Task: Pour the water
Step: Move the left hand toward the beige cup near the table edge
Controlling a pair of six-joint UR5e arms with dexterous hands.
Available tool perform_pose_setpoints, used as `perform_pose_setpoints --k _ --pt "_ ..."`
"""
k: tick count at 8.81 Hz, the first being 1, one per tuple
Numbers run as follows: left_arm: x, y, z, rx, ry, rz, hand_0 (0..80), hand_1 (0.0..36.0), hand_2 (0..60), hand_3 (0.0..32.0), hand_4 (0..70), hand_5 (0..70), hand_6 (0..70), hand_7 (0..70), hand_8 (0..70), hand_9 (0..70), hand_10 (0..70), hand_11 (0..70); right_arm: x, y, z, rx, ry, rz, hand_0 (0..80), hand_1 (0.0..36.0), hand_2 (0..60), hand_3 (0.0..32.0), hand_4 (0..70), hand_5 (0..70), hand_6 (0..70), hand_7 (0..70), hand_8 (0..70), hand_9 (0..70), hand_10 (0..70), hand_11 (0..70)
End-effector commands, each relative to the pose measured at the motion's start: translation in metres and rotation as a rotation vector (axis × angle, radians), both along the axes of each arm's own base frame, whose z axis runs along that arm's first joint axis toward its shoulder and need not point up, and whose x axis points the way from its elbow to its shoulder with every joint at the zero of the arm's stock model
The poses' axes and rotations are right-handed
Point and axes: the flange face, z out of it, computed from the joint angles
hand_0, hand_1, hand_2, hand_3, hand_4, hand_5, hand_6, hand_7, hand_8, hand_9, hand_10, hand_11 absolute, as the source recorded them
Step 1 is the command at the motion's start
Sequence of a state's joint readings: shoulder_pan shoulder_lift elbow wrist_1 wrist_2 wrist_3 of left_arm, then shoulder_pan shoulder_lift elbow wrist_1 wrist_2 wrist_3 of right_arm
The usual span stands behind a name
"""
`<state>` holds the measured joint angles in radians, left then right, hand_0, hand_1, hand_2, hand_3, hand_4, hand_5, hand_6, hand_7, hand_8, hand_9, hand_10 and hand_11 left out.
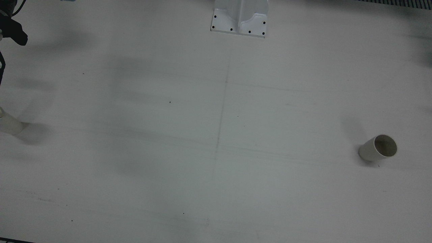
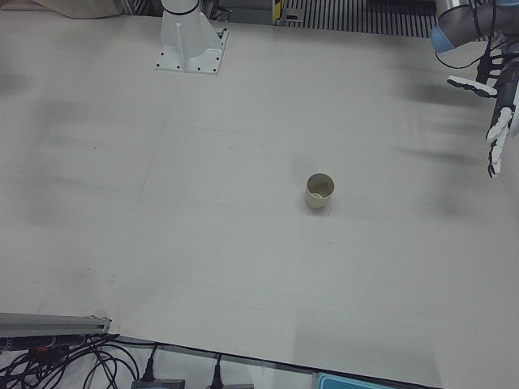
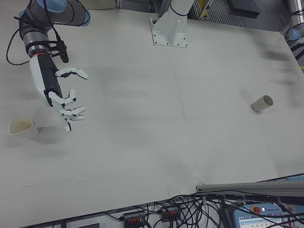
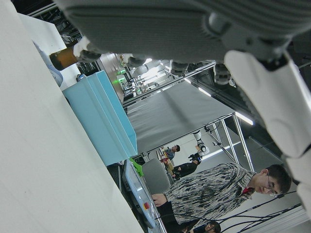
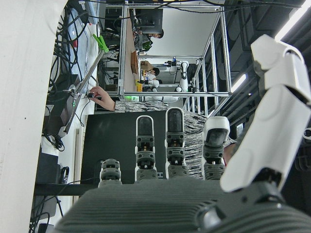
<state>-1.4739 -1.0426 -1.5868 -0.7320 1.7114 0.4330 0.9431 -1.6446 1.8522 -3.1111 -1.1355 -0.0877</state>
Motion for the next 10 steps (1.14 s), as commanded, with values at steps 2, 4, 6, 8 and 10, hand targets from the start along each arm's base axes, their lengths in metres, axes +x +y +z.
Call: perform_pose_setpoints --k 2,4,6,8,10 --pt "0.004 0.016 0.0 -0.001 -0.012 0.03 43.2 5.4 6.2 15.8 13.3 9.0 0.0 7.5 0.0 0.1 0.0 0.2 -0.027 0.007 0.013 -0.024 0.008 -0.012 47.2 13.0 25.7 0.0 22.5 70.0 23.7 37.8 19.7 27.3 5.0 7.9" --pt "0.047 -0.126 -0.048 0.042 0.004 0.063 47.8 11.0 10.8 10.6 19.2 23.8 4.6 15.2 0.1 1.6 0.8 2.2 -0.029 0.008 0.014 -0.025 0.009 -0.017 47.1 12.6 24.8 0.0 21.9 70.0 23.0 37.1 19.5 26.8 5.2 8.2" --pt "0.087 -0.175 -0.07 0.02 0.109 0.049 45.7 7.3 9.8 10.2 17.7 19.0 3.4 13.3 0.4 1.2 0.8 2.0 -0.029 0.008 0.009 -0.018 -0.004 -0.018 47.3 12.8 24.0 0.0 21.0 70.0 22.2 36.3 18.9 26.0 5.0 7.9" --pt "0.075 -0.136 -0.033 0.002 0.093 0.036 45.1 7.9 10.3 16.6 11.7 13.6 0.5 10.5 0.4 0.7 0.1 1.0 -0.026 0.009 0.014 -0.026 -0.006 -0.013 47.5 13.3 23.6 0.0 20.6 70.0 21.6 36.1 18.4 25.4 4.7 7.5" --pt "0.053 -0.092 -0.009 0.007 0.055 -0.055 46.1 10.7 14.6 16.0 8.7 3.3 0.0 6.4 0.0 0.0 1.1 2.8 -0.027 0.009 0.011 -0.021 -0.009 -0.013 47.5 13.2 22.7 0.0 19.3 70.0 20.4 34.1 17.6 24.2 4.0 6.5"
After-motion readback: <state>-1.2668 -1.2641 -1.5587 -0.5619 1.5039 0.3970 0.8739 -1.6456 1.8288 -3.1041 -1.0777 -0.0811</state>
